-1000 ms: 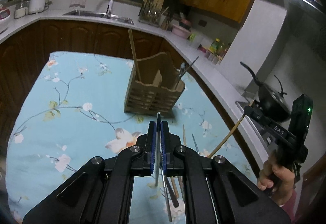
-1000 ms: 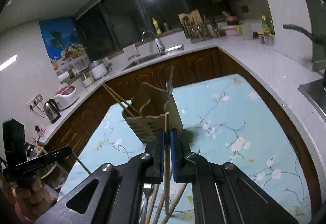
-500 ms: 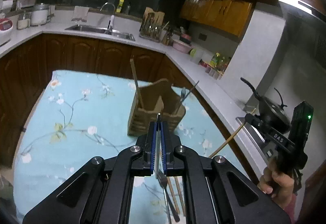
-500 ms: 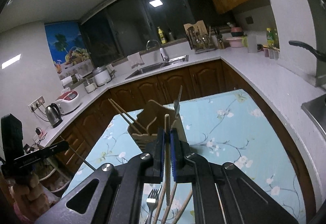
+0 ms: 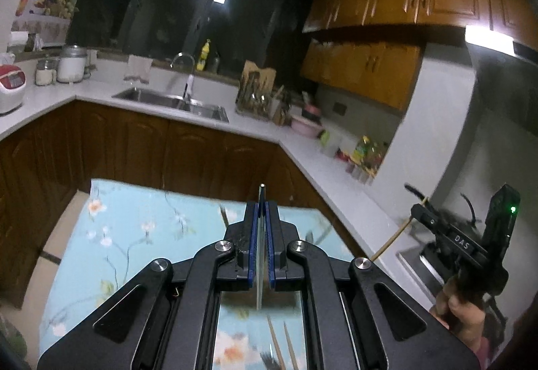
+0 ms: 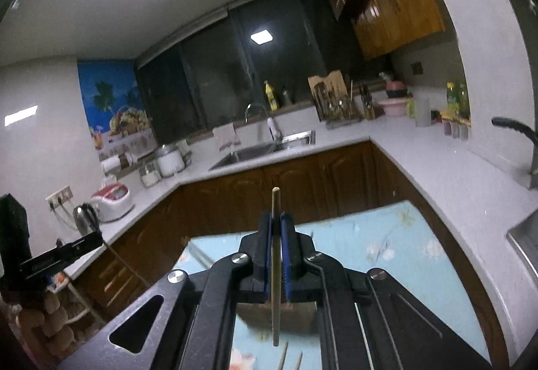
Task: Organize utensils
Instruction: 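Lift metal utensil in left tool while right tool lifts chopstick over holder, then open left tool releasing metal utensil while right tool releases chopstick in holder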
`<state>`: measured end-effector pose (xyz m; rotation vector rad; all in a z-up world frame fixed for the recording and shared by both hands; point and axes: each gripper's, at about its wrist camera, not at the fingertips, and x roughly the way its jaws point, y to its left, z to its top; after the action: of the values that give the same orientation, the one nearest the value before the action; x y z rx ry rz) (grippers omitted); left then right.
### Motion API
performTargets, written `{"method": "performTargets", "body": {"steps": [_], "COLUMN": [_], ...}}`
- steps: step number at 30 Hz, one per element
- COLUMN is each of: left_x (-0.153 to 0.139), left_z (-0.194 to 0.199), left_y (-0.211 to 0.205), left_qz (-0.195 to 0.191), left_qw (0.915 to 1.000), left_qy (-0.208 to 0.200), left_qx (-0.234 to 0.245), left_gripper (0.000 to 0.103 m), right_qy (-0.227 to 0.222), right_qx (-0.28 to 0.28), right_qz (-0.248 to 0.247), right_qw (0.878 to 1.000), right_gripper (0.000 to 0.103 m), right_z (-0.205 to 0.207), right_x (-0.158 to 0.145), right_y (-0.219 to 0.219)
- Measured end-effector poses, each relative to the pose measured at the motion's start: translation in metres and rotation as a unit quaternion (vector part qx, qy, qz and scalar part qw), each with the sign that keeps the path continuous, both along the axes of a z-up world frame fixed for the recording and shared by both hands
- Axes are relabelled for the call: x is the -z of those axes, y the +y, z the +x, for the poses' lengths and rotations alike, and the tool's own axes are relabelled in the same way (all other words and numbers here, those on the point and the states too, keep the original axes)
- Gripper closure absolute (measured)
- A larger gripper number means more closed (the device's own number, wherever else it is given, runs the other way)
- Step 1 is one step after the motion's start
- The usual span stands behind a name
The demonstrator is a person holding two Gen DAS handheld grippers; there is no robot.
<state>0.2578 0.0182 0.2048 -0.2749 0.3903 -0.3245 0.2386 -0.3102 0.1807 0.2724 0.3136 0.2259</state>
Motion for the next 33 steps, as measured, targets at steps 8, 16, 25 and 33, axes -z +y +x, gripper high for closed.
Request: {"method": "performTargets", "body": {"steps": [8,16,25,33], "left_x": [0.006,0.059,0.114,0.120], "left_z": [0.057,0.082,0.094,0.098], "left_y": [-0.001,-0.016,-0.027,-0.031], "left_qz": [-0.017,-0.023,-0.014,-0.007], "left_qw": [0.9992,0.9983,0.9966,0.9959], "left_qy": [-0.014,0.013,0.068,0.084], "left_qx": [-0.034,-0.051,-0.043,-0.032], "left_gripper": [0.099,0.099,0.099,0.099], "right_qy": [-0.010,0.023,0.073,0.092], "right_qx": [0.021,0.032,0.029,0.023], "right_qz": [0.010,0.017,0.028,0.022], "right_qw": [1.000,0.999,0.996,0.995], "right_gripper": [0.098,0.098,0.097,0.096], "right_z": [0.053,0.077,0.090,0.095], "right_x": [-0.005,0.042,0.090,0.093], "right_y": [0.002,0.007,0.010,0.006]}}
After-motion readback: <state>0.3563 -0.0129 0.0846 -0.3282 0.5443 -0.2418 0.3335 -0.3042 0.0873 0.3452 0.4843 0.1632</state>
